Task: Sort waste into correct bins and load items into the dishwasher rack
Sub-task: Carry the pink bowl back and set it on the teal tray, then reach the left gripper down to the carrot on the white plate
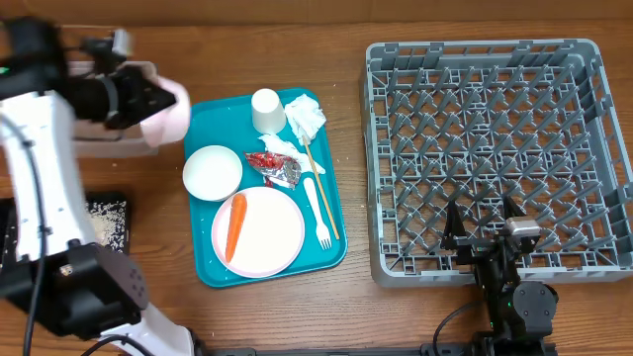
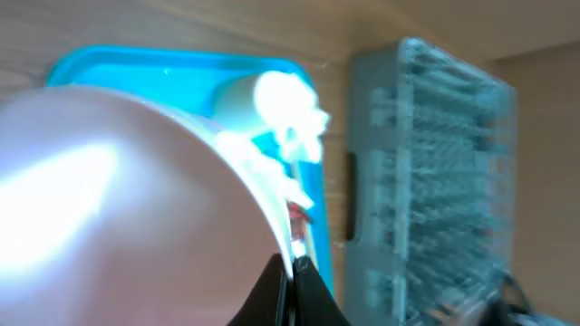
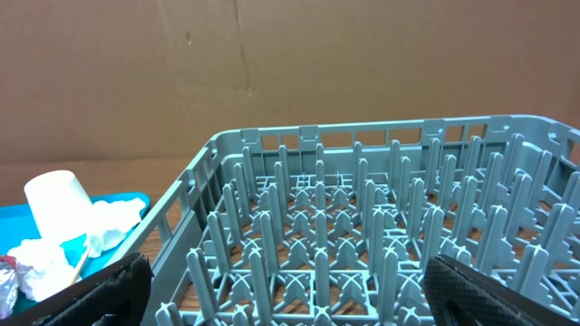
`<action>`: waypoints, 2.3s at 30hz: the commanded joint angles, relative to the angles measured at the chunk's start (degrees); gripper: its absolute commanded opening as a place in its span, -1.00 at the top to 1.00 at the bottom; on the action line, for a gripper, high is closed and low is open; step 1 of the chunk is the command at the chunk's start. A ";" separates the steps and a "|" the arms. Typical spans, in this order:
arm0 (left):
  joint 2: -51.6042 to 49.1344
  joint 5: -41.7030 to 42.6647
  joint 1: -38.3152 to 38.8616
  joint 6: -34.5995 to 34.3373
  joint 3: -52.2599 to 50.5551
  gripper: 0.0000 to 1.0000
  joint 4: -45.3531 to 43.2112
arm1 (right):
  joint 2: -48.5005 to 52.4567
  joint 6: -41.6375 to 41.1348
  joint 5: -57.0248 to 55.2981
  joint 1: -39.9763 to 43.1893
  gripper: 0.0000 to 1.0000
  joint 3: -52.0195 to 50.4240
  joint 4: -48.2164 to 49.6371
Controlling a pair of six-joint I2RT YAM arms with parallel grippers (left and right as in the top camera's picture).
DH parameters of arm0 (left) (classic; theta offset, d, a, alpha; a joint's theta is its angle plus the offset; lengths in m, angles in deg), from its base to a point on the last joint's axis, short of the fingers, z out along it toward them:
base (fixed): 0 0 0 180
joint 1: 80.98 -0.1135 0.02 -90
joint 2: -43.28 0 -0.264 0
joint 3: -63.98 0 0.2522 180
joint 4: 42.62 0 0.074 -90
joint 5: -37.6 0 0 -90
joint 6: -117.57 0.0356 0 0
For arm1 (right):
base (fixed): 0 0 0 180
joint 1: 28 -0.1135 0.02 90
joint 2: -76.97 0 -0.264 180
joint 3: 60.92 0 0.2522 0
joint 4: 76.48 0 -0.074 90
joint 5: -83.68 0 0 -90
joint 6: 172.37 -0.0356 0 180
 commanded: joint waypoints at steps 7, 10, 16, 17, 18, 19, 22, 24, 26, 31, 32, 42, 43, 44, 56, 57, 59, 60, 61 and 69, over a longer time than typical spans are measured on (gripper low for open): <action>-1.92 -35.26 17.44 -18.14 1.22 0.92 -15.23 | -0.68 -0.24 -0.33 0.26 -1.00 -0.59 0.17; -4.09 -46.31 21.24 -18.14 1.22 0.91 -15.91 | -0.68 -0.24 -0.33 0.26 -1.00 -0.59 0.17; -10.05 -55.52 25.09 -18.12 1.22 0.92 -15.30 | -0.68 -0.24 -0.33 0.26 -1.00 -0.59 0.15; -10.97 -55.28 25.14 -18.16 1.22 0.92 -15.30 | -0.68 -0.24 -0.33 0.26 -1.00 -0.59 0.17; -11.87 -55.01 25.11 -18.18 1.22 0.92 -15.28 | -0.68 -0.24 -0.33 0.26 -1.00 -0.59 0.17; -12.55 -54.84 25.11 -18.21 1.22 0.92 -15.26 | -0.68 -0.24 -0.33 0.26 -1.00 -0.59 0.17; -14.49 -53.77 25.11 -18.36 1.22 0.91 -15.32 | -0.68 -0.24 -0.33 0.26 -1.00 -0.59 0.17; -15.54 -52.22 25.09 -18.36 1.22 0.92 -15.34 | -0.68 -0.24 -0.33 0.26 -1.00 -0.59 0.17; -16.65 -50.07 25.09 -18.34 1.22 0.92 -15.50 | -0.68 -0.24 -0.33 0.26 -1.00 -0.59 0.17; -19.65 -47.47 25.09 -19.78 1.20 0.92 -15.30 | -0.68 -0.24 -0.33 0.26 -1.00 -0.59 0.15; -20.22 -47.34 25.09 -20.31 1.20 0.92 -15.26 | -0.68 -0.24 -0.33 0.26 -1.00 -0.59 0.17; -22.82 -45.99 25.09 -21.55 1.22 0.90 -15.10 | -0.68 -0.24 -0.33 0.26 -1.00 -0.59 0.15; -22.82 -45.99 25.09 -21.55 1.22 0.84 -15.04 | -0.68 -0.24 -0.33 0.26 -1.00 -0.59 0.15; -22.82 -45.99 25.09 -21.55 1.22 0.72 -14.86 | -0.68 -0.24 -0.33 0.26 -1.00 -0.59 0.17; -20.90 -45.94 25.07 -21.29 4.26 0.56 -11.43 | -0.68 -0.24 -0.33 0.26 -1.00 -0.59 0.17; -20.48 -45.94 25.07 -21.29 5.86 0.57 -9.75 | -0.68 -0.24 -0.33 0.26 -1.00 -0.59 0.17; -19.63 -45.92 25.07 -21.33 10.86 0.60 -4.72 | -0.68 -0.24 -0.33 0.26 -1.00 -0.59 0.17; -19.19 -45.68 25.07 -21.33 13.16 0.61 -2.62 | -0.68 -0.22 -0.33 0.26 -1.00 -0.59 0.17; -18.73 -45.13 25.07 -21.33 16.09 0.61 -0.04 | -0.68 -0.24 -0.33 0.26 -1.00 -0.59 0.17; -14.08 -30.47 25.07 -16.33 29.62 -0.06 16.57 | -0.68 -0.24 -0.33 0.26 -1.00 -0.59 0.17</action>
